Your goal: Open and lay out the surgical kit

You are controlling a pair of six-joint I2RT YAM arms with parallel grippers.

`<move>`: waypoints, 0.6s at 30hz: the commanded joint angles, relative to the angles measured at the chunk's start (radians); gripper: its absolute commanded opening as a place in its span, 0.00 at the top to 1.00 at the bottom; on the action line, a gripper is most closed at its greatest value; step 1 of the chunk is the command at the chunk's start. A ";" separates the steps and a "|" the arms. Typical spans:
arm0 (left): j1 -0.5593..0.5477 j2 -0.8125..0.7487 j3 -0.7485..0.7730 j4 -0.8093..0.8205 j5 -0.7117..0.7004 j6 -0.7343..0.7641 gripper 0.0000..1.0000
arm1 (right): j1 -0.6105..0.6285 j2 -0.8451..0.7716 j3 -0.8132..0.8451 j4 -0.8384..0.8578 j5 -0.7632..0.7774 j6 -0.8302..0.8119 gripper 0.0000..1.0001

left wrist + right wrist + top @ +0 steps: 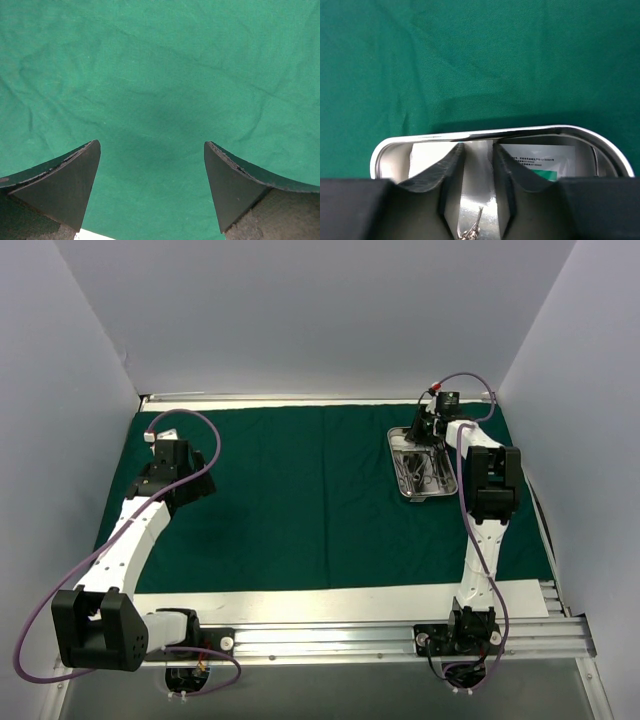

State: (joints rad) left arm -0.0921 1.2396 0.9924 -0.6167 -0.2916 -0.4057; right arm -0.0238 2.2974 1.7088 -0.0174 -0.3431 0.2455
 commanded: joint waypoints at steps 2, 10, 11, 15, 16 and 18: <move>-0.005 -0.003 0.015 0.048 -0.007 0.013 0.06 | 0.001 0.028 -0.003 -0.062 -0.019 -0.023 0.82; -0.005 -0.006 0.012 0.046 -0.011 0.013 0.06 | -0.007 -0.015 0.002 -0.049 -0.034 -0.012 1.00; -0.005 -0.008 0.012 0.048 -0.012 0.011 0.06 | -0.005 -0.022 0.002 -0.049 -0.036 -0.012 1.00; -0.005 -0.008 0.012 0.046 -0.012 0.011 0.06 | -0.005 -0.084 -0.006 -0.035 -0.033 -0.005 1.00; -0.003 -0.008 0.012 0.044 -0.014 0.013 0.06 | -0.007 -0.096 -0.011 -0.030 -0.025 -0.002 1.00; -0.003 -0.009 0.012 0.044 -0.014 0.013 0.06 | -0.007 -0.133 -0.018 -0.027 -0.017 0.001 1.00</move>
State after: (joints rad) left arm -0.0921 1.2396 0.9924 -0.6167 -0.2916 -0.4057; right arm -0.0257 2.2837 1.7035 -0.0193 -0.3706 0.2413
